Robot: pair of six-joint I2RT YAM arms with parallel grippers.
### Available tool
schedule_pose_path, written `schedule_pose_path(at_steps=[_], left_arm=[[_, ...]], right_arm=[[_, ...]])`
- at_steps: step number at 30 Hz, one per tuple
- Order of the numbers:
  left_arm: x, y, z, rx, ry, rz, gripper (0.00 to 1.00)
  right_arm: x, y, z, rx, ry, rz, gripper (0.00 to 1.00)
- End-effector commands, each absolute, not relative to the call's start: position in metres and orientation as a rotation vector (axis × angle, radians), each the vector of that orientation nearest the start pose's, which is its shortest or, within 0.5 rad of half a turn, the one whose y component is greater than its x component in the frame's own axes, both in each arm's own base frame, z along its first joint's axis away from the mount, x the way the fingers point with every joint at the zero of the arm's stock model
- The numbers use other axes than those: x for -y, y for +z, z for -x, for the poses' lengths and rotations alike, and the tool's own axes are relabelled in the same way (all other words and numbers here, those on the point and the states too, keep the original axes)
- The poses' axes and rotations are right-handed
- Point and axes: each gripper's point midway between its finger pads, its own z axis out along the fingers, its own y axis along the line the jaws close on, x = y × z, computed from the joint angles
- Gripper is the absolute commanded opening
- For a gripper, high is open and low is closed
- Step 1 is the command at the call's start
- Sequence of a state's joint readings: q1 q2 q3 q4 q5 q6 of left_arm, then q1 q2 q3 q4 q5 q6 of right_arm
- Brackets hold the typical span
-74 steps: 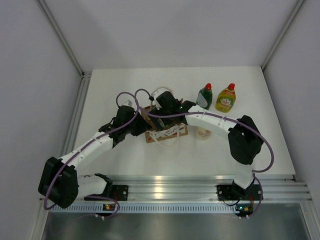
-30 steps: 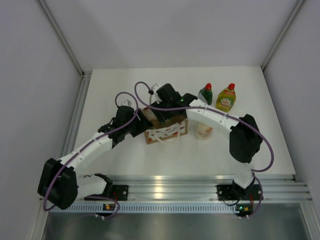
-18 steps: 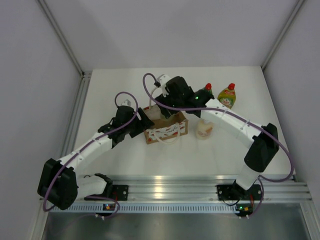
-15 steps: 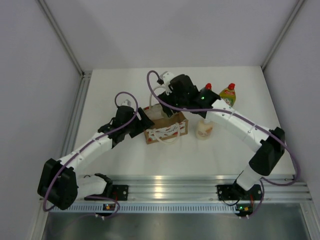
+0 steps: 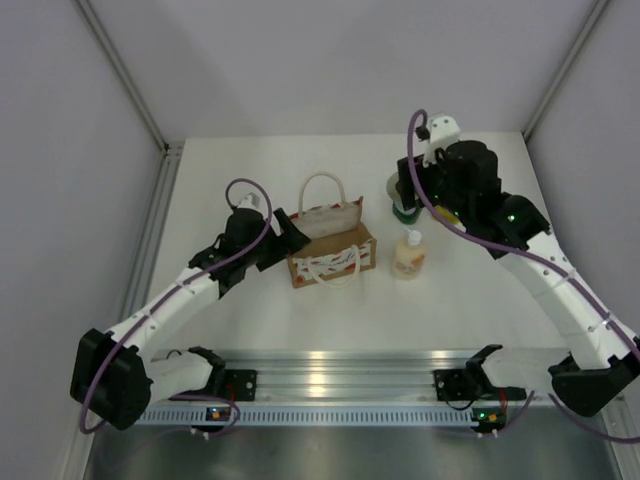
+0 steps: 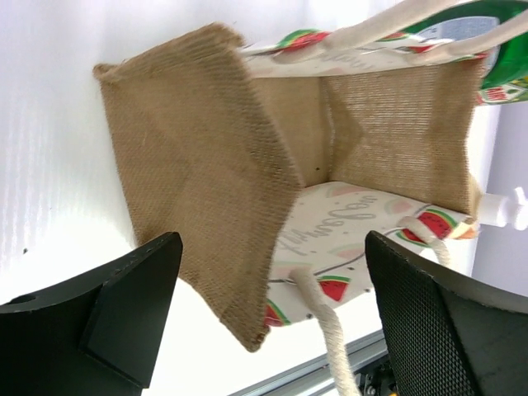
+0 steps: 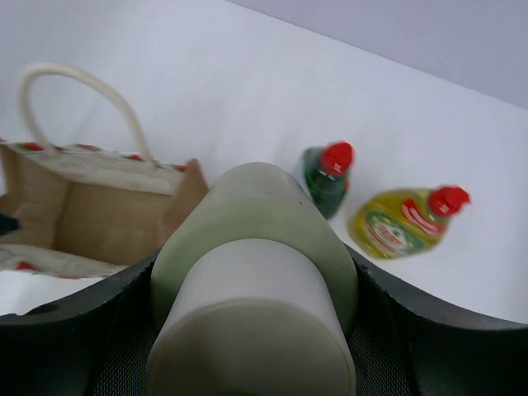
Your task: Take the personal care products out of the canvas bag
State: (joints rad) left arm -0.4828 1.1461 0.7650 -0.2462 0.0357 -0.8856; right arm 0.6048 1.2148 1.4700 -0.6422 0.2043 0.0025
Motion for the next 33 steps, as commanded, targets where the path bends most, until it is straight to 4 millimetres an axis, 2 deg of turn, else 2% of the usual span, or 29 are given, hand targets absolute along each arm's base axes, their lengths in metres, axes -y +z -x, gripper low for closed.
schedule_pose_path(at_steps=[1,3,4,5,6,8,9,10,18,20,21,23,24,26,33], left_arm=[[0.203,0.196,-0.297,-2.165,-0.848,0.358,0.97],[0.204,0.204,-0.294,-2.148,-0.863,0.341,0.98],[0.202,0.209,-0.295,-2.138,-0.86,0.334,0.98],[0.202,0.212,-0.294,-2.134,-0.857,0.329,0.98],[0.197,0.215,-0.291,-2.132,-0.839,0.332,0.98],[0.191,0.224,-0.29,-2.112,-0.811,0.323,0.98],[0.181,0.229,-0.289,-2.09,-0.762,0.344,0.98],[0.176,0.235,-0.288,-2.075,-0.74,0.332,0.98],[0.133,0.266,-0.266,-2.034,-0.551,0.322,0.98],[0.125,0.274,-0.255,-2.027,-0.531,0.316,0.98],[0.121,0.275,-0.252,-2.025,-0.515,0.297,0.98],[0.111,0.279,-0.242,-2.015,-0.482,0.287,0.98],[0.106,0.28,-0.24,-2.014,-0.455,0.267,0.98],[0.093,0.275,-0.233,-2.033,-0.38,0.273,0.98],[0.057,0.267,-0.224,-2.025,-0.179,0.29,0.98]], right_arm=[[-0.124,0.364,-0.331,-1.819,0.135,0.218,0.0],[-0.106,0.351,-0.332,-1.839,0.107,0.171,0.0],[-0.098,0.335,-0.332,-1.87,0.088,0.148,0.0],[-0.082,0.332,-0.332,-1.873,0.061,0.104,0.0],[-0.074,0.317,-0.331,-1.903,0.04,0.079,0.0],[-0.053,0.309,-0.328,-1.908,0.001,0.011,0.0],[-0.048,0.293,-0.327,-1.935,-0.003,-0.013,0.0],[-0.038,0.287,-0.328,-1.941,-0.016,-0.049,0.0],[-0.03,0.221,-0.333,-2.072,0.004,-0.128,0.0],[-0.03,0.214,-0.337,-2.062,0.013,-0.15,0.0],[-0.029,0.204,-0.336,-2.074,0.011,-0.162,0.0],[-0.026,0.201,-0.341,-2.049,0.008,-0.191,0.0],[-0.025,0.192,-0.34,-2.057,0.009,-0.206,0.0],[-0.026,0.19,-0.344,-2.04,0.017,-0.217,0.0],[-0.028,0.159,-0.353,-2.117,-0.003,-0.207,0.0]])
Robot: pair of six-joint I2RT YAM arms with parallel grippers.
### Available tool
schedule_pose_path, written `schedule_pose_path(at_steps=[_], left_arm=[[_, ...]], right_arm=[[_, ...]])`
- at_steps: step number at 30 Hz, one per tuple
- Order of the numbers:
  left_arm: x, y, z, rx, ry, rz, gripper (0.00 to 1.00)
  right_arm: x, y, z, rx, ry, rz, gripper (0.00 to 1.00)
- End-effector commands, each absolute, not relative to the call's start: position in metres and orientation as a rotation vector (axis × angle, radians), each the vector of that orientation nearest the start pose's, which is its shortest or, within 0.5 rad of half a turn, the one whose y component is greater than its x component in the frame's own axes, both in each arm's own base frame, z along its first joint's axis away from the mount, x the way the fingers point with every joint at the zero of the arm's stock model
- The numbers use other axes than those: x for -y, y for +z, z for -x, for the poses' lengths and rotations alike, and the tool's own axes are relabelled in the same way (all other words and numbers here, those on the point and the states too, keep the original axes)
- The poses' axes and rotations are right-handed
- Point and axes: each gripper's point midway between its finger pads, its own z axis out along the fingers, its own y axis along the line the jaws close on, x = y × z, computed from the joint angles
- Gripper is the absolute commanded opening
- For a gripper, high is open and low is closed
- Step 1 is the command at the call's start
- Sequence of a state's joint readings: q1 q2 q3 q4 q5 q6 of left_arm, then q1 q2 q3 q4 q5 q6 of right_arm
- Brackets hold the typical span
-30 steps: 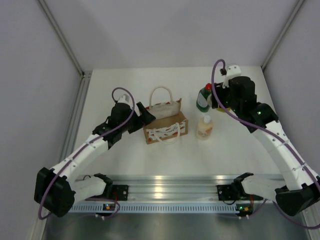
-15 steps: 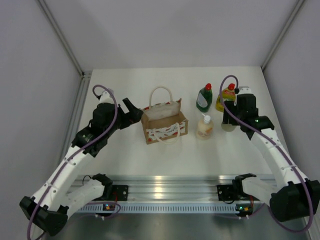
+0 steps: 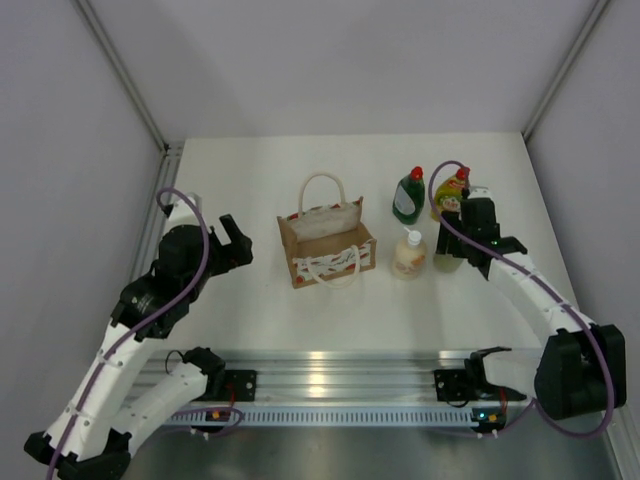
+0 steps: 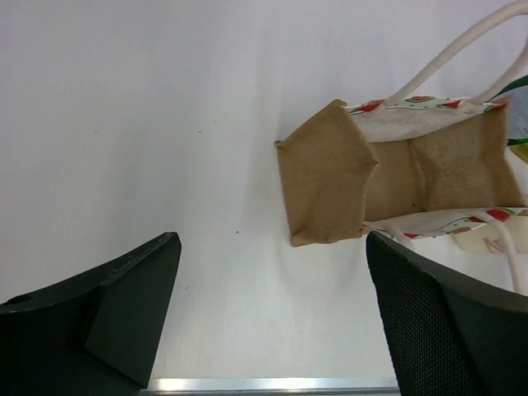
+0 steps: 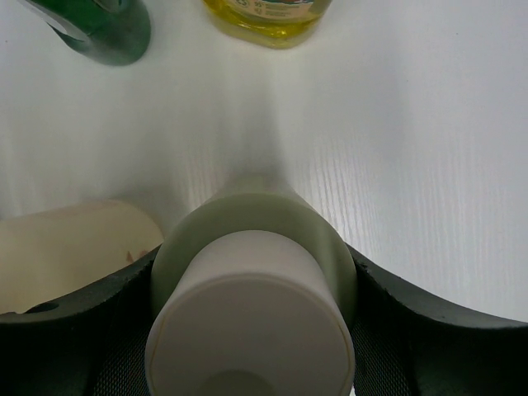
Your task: Take the personal care products out of the canvas bag
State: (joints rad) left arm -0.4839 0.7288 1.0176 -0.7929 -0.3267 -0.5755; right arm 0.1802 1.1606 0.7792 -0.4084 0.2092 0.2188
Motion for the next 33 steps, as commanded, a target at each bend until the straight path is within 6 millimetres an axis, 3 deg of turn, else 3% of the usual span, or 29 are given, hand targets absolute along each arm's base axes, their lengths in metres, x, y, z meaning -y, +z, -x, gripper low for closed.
schedule_pose_path(at_steps=[1,6,7,10,13,17,18,26,33], left_arm=[[0.054,0.262,-0.223,-2.027,-0.159,0.294,0.98],[0.043,0.249,-0.224,-2.036,-0.079,0.314,0.98],[0.047,0.247,-0.225,-2.052,-0.091,0.299,0.98],[0.048,0.245,-0.227,-2.065,-0.081,0.29,0.98],[0.049,0.244,-0.226,-2.067,-0.084,0.288,0.98],[0.047,0.247,-0.225,-2.055,-0.088,0.296,0.98],[0.047,0.246,-0.225,-2.056,-0.087,0.296,0.98],[0.045,0.251,-0.226,-2.042,-0.078,0.302,0.98],[0.034,0.266,-0.233,-1.992,-0.014,0.36,0.98]], right_arm=[[-0.028,0.154,-0.354,-2.133,-0.008,-0.206,0.0],[-0.027,0.143,-0.354,-2.161,-0.022,-0.208,0.04],[-0.026,0.142,-0.353,-2.165,-0.026,-0.21,0.18],[-0.027,0.142,-0.352,-2.161,-0.019,-0.21,0.34],[-0.026,0.148,-0.35,-2.144,-0.02,-0.208,0.6],[-0.025,0.158,-0.347,-2.127,-0.028,-0.193,0.73],[-0.025,0.162,-0.346,-2.122,-0.027,-0.19,0.85],[-0.025,0.184,-0.337,-2.101,-0.016,-0.154,0.99],[-0.028,0.246,-0.305,-1.979,0.052,-0.112,1.0]])
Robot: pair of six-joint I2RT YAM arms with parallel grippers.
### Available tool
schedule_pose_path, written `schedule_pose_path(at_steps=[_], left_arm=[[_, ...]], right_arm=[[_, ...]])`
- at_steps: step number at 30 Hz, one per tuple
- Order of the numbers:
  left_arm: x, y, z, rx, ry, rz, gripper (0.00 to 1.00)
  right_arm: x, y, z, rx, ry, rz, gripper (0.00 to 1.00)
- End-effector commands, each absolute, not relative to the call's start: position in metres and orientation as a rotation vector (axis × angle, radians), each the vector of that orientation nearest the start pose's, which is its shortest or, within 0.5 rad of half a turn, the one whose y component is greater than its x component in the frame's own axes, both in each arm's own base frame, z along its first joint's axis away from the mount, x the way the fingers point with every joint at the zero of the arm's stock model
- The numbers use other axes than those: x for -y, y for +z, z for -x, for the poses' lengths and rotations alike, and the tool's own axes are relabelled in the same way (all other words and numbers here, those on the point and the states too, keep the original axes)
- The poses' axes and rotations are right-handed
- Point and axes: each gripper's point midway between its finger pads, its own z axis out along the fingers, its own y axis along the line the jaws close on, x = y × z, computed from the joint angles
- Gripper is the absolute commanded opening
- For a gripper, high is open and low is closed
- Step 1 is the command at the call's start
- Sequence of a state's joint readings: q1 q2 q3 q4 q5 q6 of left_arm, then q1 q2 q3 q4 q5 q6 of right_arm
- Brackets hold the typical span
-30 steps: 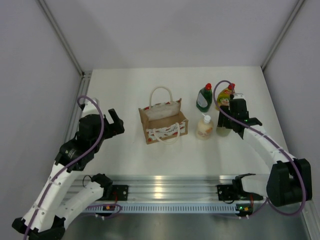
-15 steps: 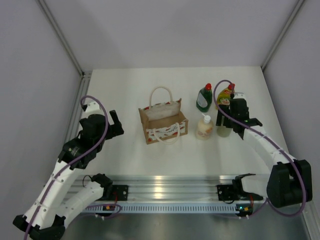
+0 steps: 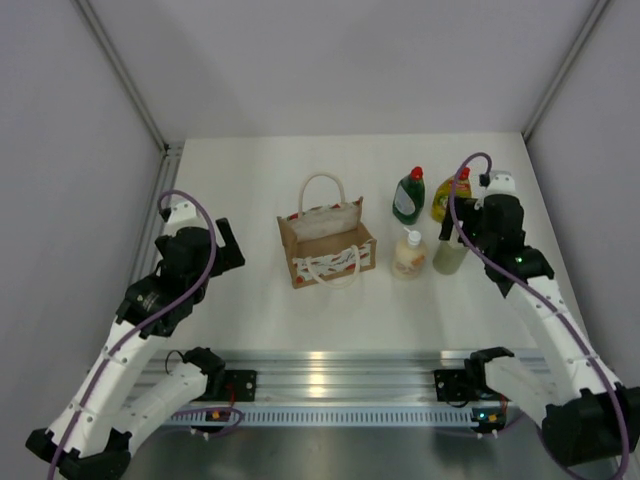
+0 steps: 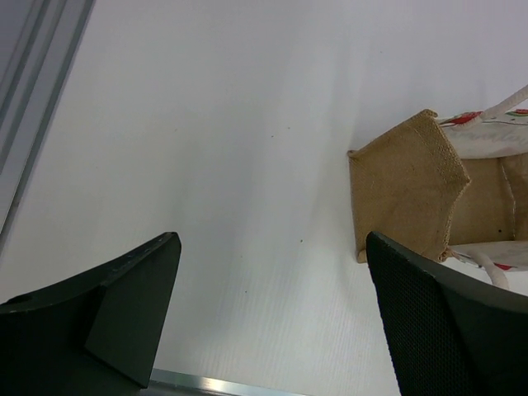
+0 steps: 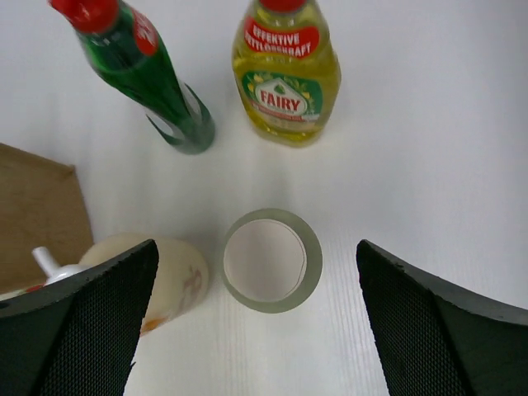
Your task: Take the personal care products out of the canvas bag
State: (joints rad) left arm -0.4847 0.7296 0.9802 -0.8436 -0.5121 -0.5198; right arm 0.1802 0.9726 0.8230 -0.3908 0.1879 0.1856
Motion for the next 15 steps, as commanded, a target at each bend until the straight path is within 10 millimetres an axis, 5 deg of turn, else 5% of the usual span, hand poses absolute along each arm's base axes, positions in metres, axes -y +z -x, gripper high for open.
schedule_pose_path(at_steps=[1,15], left_arm=[[0.034,0.264,-0.233,-1.994,-0.02,0.377,0.98],[0.017,0.283,-0.227,-1.914,0.03,0.407,0.98]], right_arm=[[-0.029,0.256,-0.3,-1.96,0.059,-0.099,0.99],[-0.021,0.325,-0.214,-1.778,0.101,-0.045,1.0]])
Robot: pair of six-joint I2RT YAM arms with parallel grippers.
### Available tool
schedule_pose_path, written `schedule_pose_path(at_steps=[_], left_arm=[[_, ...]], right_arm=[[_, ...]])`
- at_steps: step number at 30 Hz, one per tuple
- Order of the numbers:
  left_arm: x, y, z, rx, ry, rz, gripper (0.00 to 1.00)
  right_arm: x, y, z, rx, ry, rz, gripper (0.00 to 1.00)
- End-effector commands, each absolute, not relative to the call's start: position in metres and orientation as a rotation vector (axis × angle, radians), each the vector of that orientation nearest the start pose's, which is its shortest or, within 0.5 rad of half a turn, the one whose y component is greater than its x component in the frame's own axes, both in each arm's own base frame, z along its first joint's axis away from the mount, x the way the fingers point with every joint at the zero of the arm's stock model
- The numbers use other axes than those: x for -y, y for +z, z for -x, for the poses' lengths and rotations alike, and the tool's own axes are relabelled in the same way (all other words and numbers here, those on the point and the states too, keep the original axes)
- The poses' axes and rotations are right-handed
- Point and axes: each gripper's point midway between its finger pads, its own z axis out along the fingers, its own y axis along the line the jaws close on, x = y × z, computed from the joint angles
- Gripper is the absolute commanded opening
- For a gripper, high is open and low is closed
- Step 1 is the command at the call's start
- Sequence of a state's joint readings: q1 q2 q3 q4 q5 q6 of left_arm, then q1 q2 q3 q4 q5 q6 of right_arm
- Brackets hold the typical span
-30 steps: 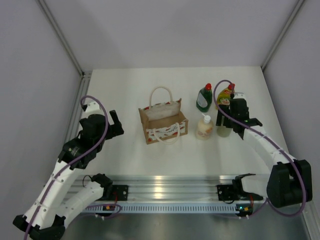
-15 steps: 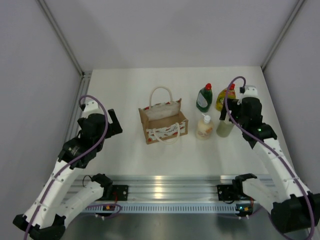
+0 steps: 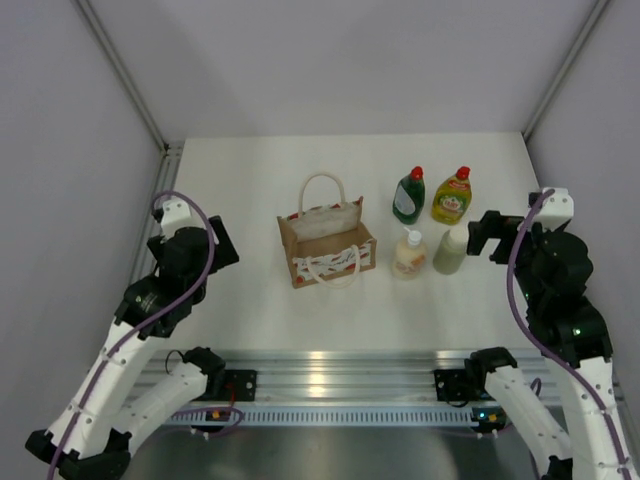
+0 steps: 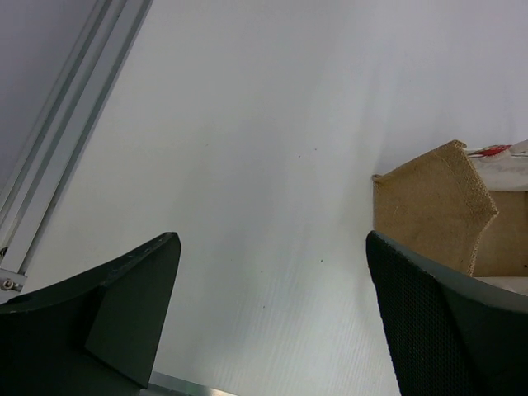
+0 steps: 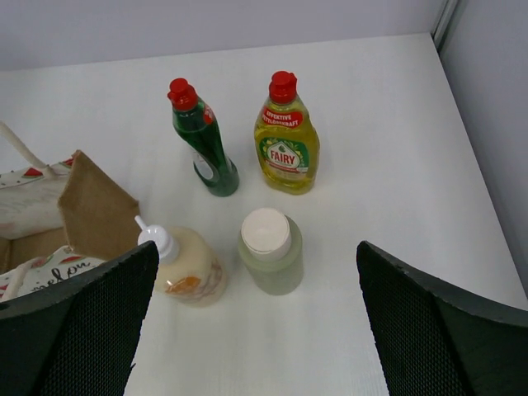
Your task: Take the personal care products out of the canvas bag
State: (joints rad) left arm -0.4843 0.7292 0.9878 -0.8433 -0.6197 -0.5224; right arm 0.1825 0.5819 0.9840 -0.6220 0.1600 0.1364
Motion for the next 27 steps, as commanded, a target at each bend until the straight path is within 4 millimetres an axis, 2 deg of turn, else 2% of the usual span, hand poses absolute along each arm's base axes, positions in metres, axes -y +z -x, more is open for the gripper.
schedule_pose_path(at_steps=[1,5,9,13,20,22,27], left_arm=[[0.017,0.286,-0.226,-1.908,0.024,0.396,0.98],[0.015,0.297,-0.218,-1.878,0.003,0.356,0.98],[0.009,0.309,-0.203,-1.822,-0.037,0.337,0.98],[0.004,0.314,-0.19,-1.776,-0.071,0.324,0.98],[-0.01,0.298,-0.186,-1.736,-0.037,0.405,0.98],[-0.007,0.286,-0.189,-1.754,-0.035,0.402,0.98],[0.003,0.277,-0.196,-1.792,-0.053,0.37,0.98]], right_arm=[[-0.021,0.325,-0.211,-1.775,0.099,-0.04,1.0],[-0.019,0.319,-0.198,-1.762,0.075,-0.017,1.0],[-0.003,0.319,-0.185,-1.723,0.013,-0.073,1.0],[0.002,0.318,-0.174,-1.706,0.009,-0.075,1.0],[0.001,0.312,-0.174,-1.715,0.009,-0.071,1.0],[0.002,0.311,-0.175,-1.717,0.003,-0.075,0.99],[0.004,0.307,-0.175,-1.72,-0.009,-0.078,0.99]])
